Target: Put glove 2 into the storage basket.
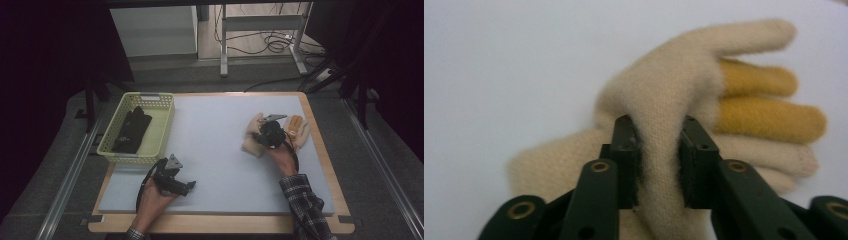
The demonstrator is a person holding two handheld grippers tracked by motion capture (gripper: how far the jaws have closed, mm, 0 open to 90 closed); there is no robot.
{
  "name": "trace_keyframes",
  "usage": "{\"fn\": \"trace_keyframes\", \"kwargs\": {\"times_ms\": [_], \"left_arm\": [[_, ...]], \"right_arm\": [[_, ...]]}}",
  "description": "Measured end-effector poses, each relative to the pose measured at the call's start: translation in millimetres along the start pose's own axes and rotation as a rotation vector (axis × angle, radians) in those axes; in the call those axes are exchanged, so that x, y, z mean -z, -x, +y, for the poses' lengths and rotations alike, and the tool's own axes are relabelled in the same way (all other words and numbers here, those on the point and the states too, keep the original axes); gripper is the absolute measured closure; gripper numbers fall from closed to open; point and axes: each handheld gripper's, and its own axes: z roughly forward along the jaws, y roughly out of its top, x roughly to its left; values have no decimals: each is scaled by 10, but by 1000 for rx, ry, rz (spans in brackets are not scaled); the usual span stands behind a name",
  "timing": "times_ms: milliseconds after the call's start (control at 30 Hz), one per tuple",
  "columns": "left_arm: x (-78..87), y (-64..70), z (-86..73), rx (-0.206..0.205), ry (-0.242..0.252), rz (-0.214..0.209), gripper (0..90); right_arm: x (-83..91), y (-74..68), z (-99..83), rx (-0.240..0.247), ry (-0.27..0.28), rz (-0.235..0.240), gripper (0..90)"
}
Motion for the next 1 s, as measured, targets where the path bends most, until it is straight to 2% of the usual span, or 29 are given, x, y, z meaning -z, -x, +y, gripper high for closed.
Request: {"fn": "trace_keyframes", "kwargs": {"times_ms": [67, 167, 367, 500, 633, 733, 800, 900, 1000], "left_arm": [[0, 0, 0, 0, 0, 0, 0], [-1, 1, 0, 1, 2, 0, 1], [1, -2, 1, -5, -1, 2, 1], [0, -1, 0, -3, 1, 3, 1], [0, 0, 0, -2, 1, 2, 1], [1, -2, 0, -4, -1, 1, 1], [1, -1, 0, -4, 0, 1, 1], [1, -1, 0, -3, 0, 1, 1], [1, -2, 0, -4, -1, 1, 1]], "right_arm": [[79, -41, 39, 8, 18, 19, 779], [215, -183, 109, 53, 32, 43, 783], [472, -572, 194, 104, 74, 127, 783], [545, -853, 154, 119, 77, 195, 778], [483, -1067, 34, 117, 54, 236, 758], [354, -1169, -107, 112, 22, 250, 641], [265, -1205, -195, 112, 1, 242, 479], [261, -1166, -221, 95, 4, 252, 395], [332, -1084, -202, 92, 24, 247, 382]]}}
